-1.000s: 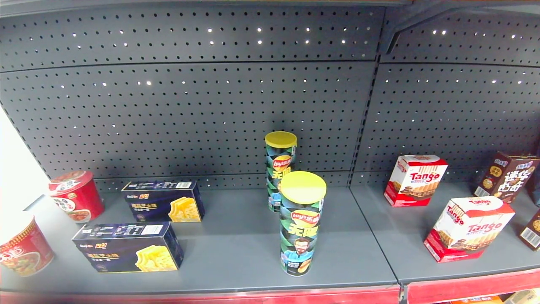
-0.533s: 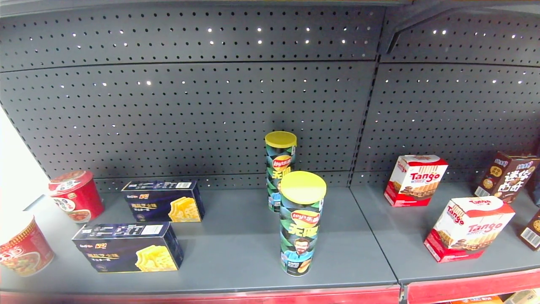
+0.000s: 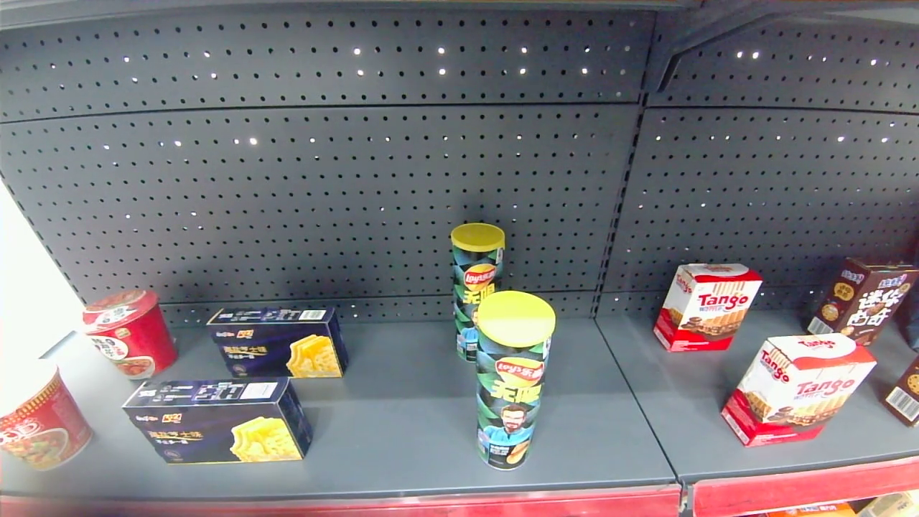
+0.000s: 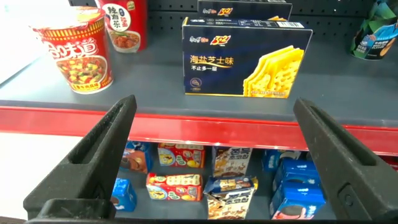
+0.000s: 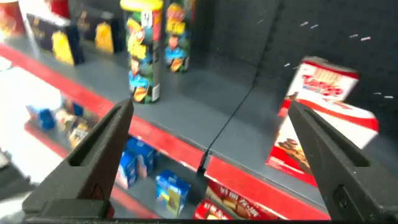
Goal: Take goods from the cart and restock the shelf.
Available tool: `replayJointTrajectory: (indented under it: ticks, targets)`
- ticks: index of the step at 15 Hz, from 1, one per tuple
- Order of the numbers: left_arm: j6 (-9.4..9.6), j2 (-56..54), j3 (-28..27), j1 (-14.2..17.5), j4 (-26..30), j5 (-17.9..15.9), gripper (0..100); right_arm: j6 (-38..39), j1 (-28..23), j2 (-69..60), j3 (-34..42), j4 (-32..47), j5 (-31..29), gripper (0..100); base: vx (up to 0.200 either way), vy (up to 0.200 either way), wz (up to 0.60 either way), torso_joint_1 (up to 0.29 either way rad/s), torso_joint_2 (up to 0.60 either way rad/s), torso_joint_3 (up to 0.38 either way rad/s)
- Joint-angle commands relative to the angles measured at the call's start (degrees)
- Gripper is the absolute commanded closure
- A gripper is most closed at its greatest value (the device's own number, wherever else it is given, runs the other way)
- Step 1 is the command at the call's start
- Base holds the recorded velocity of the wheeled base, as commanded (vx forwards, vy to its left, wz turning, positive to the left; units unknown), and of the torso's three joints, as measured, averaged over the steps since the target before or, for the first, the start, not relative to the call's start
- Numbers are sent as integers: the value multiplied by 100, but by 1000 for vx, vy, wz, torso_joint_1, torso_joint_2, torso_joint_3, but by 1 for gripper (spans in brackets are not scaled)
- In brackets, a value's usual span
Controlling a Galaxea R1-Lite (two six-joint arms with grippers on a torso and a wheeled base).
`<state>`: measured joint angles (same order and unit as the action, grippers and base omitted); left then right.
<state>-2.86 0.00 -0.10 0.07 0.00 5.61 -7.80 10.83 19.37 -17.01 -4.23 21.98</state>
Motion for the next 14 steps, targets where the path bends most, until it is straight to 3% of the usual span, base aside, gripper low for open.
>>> replayJointTrajectory:
  ticks: [1, 4, 5, 7, 9, 11, 14]
  targets:
    - [-4, 9, 1, 1, 0, 2, 0, -389, 78, 814, 22, -166, -9, 0, 0, 0, 0, 0, 0, 0]
    - [-4, 9, 1, 1, 0, 2, 0, -714, 122, 1429, -4, -473, -168, 0, 0, 0, 0, 0, 0, 0]
    - [-4, 9, 1, 1, 0, 2, 0, -705, 297, 1939, -145, -711, -634, 0, 0, 0, 0, 0, 0, 0]
    - [-4, 9, 1, 1, 0, 2, 0, -714, 561, 2431, -409, -966, -941, 0, 0, 0, 0, 0, 0, 0]
    - [-4, 9, 1, 1, 0, 2, 0, -705, 1299, 3143, -1086, -931, -1108, 0, 0, 0, 0, 0, 0, 0]
    - [-4, 9, 1, 1, 0, 2, 0, -714, 1783, 3582, -1244, -939, -1425, 0, 0, 0, 0, 0, 0, 0]
    - [-4, 9, 1, 1, 0, 2, 0, -670, 2090, 4154, -1279, -1054, -1732, 0, 0, 0, 0, 0, 0, 0]
